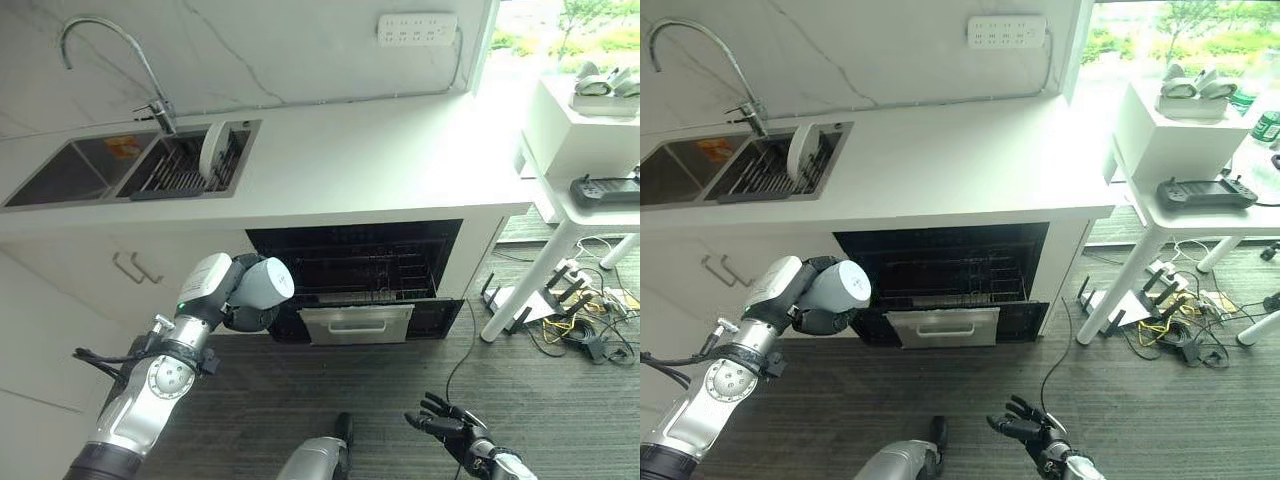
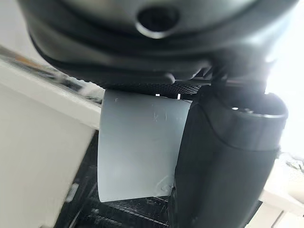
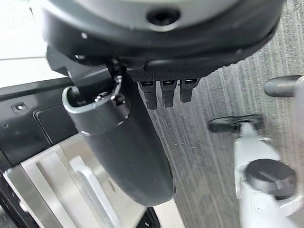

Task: Place the dishes in the dishwasher.

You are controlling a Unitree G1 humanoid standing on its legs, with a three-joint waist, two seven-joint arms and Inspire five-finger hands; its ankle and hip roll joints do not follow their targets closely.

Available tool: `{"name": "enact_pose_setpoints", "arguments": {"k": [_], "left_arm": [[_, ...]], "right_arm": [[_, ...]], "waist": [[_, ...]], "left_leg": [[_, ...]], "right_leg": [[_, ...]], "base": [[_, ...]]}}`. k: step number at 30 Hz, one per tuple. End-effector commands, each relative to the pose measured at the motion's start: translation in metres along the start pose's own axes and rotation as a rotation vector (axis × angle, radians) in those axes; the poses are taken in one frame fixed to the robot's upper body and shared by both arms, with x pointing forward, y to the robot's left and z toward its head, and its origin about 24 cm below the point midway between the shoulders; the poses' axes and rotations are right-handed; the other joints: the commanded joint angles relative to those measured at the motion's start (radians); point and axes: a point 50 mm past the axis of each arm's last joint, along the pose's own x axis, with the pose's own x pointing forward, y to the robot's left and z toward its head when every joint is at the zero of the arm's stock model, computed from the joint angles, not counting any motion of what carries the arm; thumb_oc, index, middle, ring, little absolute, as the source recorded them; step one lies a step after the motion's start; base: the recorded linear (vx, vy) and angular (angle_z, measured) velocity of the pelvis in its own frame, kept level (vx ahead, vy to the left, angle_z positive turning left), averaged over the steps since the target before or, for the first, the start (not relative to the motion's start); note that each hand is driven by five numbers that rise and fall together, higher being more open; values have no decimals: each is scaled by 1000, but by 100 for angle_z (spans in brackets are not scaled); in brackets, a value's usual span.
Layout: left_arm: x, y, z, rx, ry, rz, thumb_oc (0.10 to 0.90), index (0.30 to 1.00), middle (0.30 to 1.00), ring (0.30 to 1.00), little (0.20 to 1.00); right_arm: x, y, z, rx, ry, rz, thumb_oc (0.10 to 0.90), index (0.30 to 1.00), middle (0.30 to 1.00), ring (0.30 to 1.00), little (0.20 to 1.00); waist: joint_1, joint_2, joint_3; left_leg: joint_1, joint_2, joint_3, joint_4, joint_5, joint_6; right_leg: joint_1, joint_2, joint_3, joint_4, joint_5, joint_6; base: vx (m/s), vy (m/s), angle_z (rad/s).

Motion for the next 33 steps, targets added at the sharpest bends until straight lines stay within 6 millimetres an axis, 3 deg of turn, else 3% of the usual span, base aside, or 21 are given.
{"name": "enact_pose_setpoints", "arguments": {"k": [1,3,5,11,16,18,21,26,28,33], "left_arm": [[23,72,26,57,-161,282,400,300,300,300,300],[25,76,27,65,-168,291,400,300,300,300,300],[27,81,29,67,-168,312,400,300,300,300,300],[19,72,39,42,-197,314,400,300,300,300,300],[17,74,45,12,-231,317,400,300,300,300,300],[17,74,46,8,-249,309,400,300,300,300,300],[20,71,49,9,-251,305,400,300,300,300,300],[28,72,53,2,-246,304,400,300,300,300,300],[31,71,54,0,-246,300,400,300,300,300,300],[34,71,57,0,-248,302,400,300,300,300,300]], "right_arm": [[4,12,12,10,-86,45,800,900,900,900,900],[3,8,9,7,-73,33,800,900,900,900,900],[2,4,7,-3,-62,21,800,900,900,900,900],[-1,-10,0,32,-23,-35,800,900,900,900,900],[-7,-26,1,60,-41,-110,800,900,900,900,900],[-12,-38,2,98,-58,-160,800,900,900,900,900],[-16,-44,-2,129,-46,-203,800,900,900,900,900],[-21,-50,-21,148,25,-256,800,900,900,900,900],[-25,-51,-35,154,69,-276,800,900,900,900,900],[-30,-56,-45,172,96,-329,800,900,900,900,900]], "waist": [[-9,13,-37],[-16,-7,-30],[-29,-19,-29],[9,-41,-42],[2,-69,-38],[-16,-57,-33],[-32,-40,-50],[-49,-24,-81],[-53,-27,-93],[-53,-33,-96]], "left_leg": [[61,52,-64,16,-120,-122],[69,47,-59,16,-129,-134],[78,44,-61,16,-144,-135],[59,100,-57,16,-131,-179],[88,119,-29,16,-107,-190],[72,172,4,16,-96,-202],[62,189,-8,16,-107,-218],[55,194,-7,16,-142,-232],[57,189,-4,16,-157,-229],[61,184,0,16,-164,-223]], "right_leg": [[-98,-175,9,4,158,140],[-133,-225,29,-6,131,145],[-191,-256,83,-6,156,164],[-182,-241,76,-6,99,145],[-159,-229,91,-6,83,121],[-138,-213,73,-6,66,110],[-148,-214,65,-6,63,117],[-172,-246,43,-6,65,142],[-175,-250,45,-6,64,149],[-174,-251,52,-6,64,153]], "base": [[68,-161,11],[32,-240,9],[36,-257,4],[55,-268,21],[90,-162,18],[71,51,1],[58,137,15],[41,114,9],[49,74,0],[21,24,2]]}}
